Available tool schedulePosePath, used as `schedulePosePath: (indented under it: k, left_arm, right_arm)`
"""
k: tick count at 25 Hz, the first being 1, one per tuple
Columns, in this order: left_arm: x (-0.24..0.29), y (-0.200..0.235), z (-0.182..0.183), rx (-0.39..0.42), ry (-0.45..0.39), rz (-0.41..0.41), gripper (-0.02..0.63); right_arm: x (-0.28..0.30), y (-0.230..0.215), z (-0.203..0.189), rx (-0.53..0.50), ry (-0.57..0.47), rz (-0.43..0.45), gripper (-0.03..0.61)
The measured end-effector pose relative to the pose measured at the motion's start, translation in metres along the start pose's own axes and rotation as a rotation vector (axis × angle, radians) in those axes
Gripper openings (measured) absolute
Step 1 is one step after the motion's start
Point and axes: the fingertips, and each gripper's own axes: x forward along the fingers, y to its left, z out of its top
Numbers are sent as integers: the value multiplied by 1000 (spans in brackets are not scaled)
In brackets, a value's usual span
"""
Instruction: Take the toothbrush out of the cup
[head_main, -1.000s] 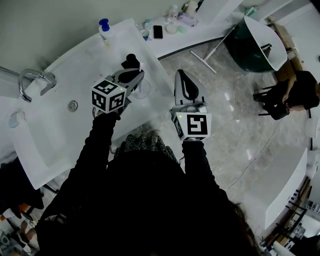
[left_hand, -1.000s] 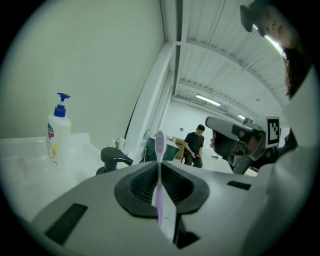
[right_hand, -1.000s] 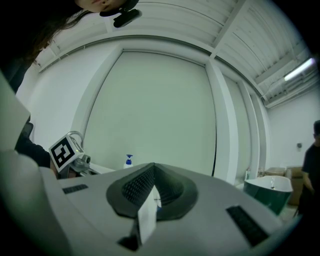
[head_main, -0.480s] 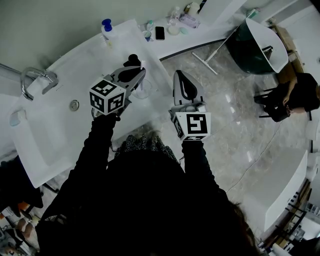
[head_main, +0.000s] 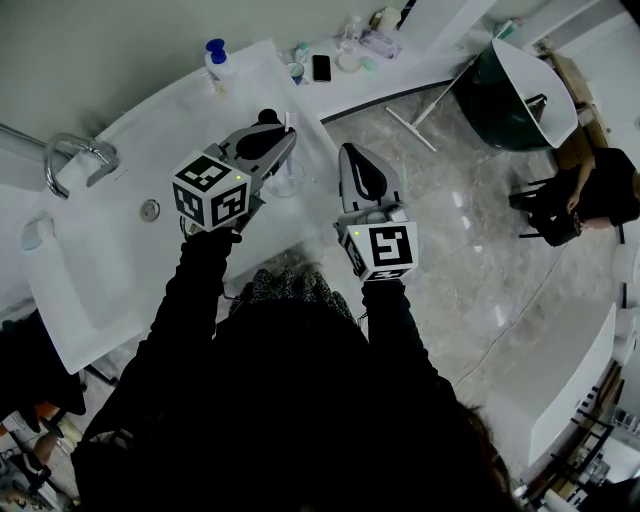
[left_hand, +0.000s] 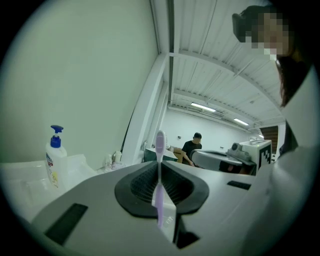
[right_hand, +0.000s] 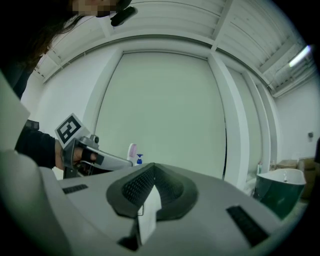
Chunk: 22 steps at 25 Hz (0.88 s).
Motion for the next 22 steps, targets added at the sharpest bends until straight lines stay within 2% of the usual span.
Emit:
schedulePosePath:
  k: [5,13,18,22]
  left_arm:
    - [0,-14,17,31,-32,-15,25]
    - [-3,-27,39,94,-60,-20,25]
    - [-4,-33,48,115,-74,-18,25]
    - [-3,-35,53,120,-81,-13,25]
  right_arm:
    - [0,3,-14,26,50,32,5]
    - [4,16,-23,60,67,101,6]
    - [5,21,-33,64,108,136,53]
    - [6,25,-37,55,126,157,64]
